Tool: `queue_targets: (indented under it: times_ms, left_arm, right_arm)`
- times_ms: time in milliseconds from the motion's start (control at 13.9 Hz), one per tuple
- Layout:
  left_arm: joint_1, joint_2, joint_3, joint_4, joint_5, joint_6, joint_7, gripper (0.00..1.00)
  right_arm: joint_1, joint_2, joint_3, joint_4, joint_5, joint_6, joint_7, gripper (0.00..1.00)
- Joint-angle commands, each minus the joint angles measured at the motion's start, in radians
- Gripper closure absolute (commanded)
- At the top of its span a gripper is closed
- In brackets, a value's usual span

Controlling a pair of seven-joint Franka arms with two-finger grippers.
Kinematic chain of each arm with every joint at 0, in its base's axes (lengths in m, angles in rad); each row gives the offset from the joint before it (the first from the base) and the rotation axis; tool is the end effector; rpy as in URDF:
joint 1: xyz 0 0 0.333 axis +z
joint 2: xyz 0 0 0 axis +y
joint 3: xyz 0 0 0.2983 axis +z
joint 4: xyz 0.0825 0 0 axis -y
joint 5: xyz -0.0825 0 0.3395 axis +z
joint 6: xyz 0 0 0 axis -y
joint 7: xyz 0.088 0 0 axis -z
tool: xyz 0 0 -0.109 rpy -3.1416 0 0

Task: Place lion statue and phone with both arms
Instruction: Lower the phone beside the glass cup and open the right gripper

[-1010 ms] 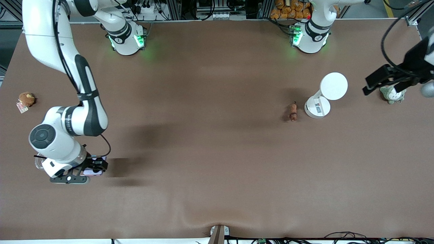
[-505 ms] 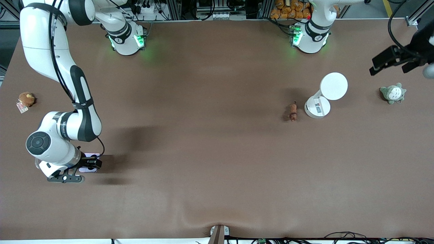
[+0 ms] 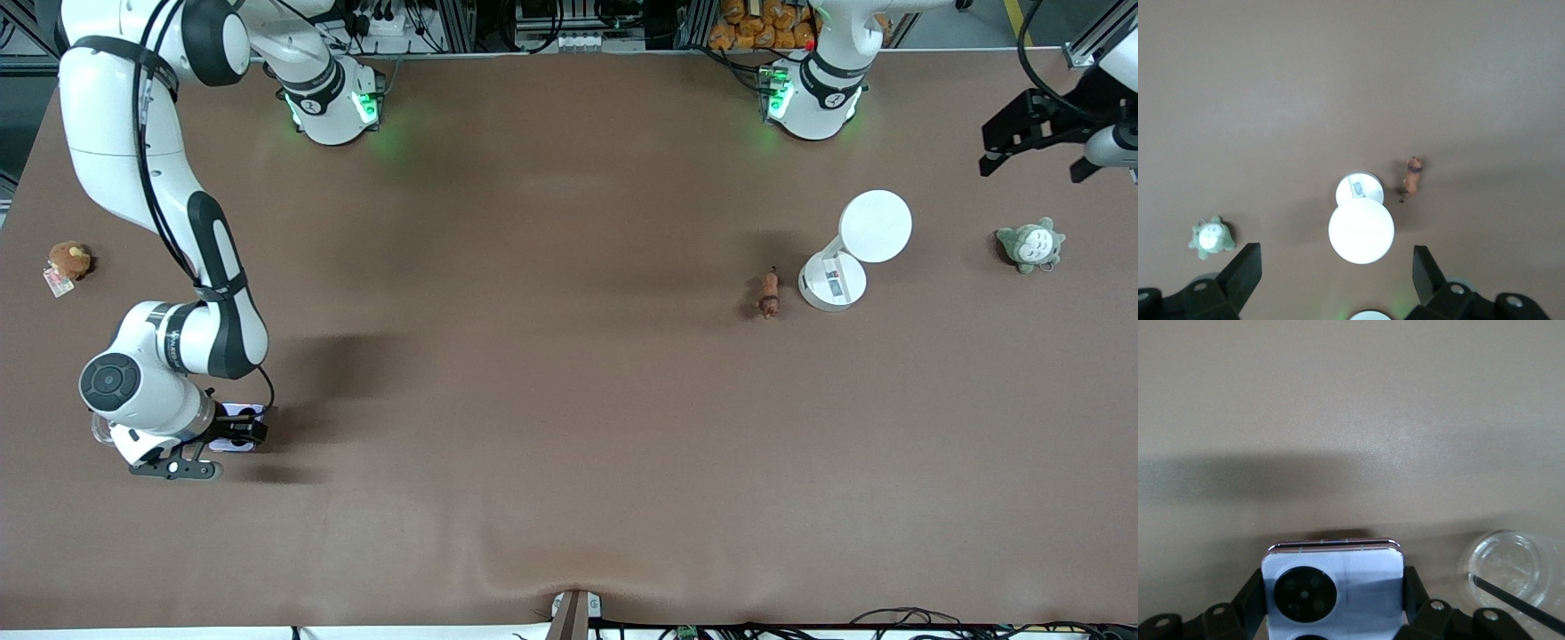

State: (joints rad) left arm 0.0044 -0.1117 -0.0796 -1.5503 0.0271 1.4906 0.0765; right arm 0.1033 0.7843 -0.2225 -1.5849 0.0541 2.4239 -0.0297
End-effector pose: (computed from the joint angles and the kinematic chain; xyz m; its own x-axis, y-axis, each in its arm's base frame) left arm 0.4668 -0.0347 0.6608 0.9877 -0.1488 0.0488 -0.1469 -0.9884 -0.0396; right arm 0.6585 -0.0564 0.2060 0.9961 -0.0558 0.0684 -0.0637 -0.9907 0.1200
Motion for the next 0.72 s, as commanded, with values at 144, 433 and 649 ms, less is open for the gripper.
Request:
queue_targets:
  times_ms: [144, 433, 649]
  left_arm:
    - [0.006, 0.095, -0.006, 0.116, 0.023, -0.004, 0.035, 0.0]
    - [0.035, 0.081, -0.009, 0.096, 0.02, -0.049, 0.04, 0.0]
    - [0.039, 0.084, -0.008, 0.095, 0.022, -0.05, 0.04, 0.0]
  right_arm:
    - [-0.02, 0.027, 0.015, 0.011, 0.01, 0.052, -0.015, 0.92]
    - [-0.031, 0.044, 0.015, 0.013, 0.009, 0.072, -0.018, 0.01]
    - [-0.028, 0.043, 0.015, 0.013, 0.004, 0.083, -0.018, 0.0]
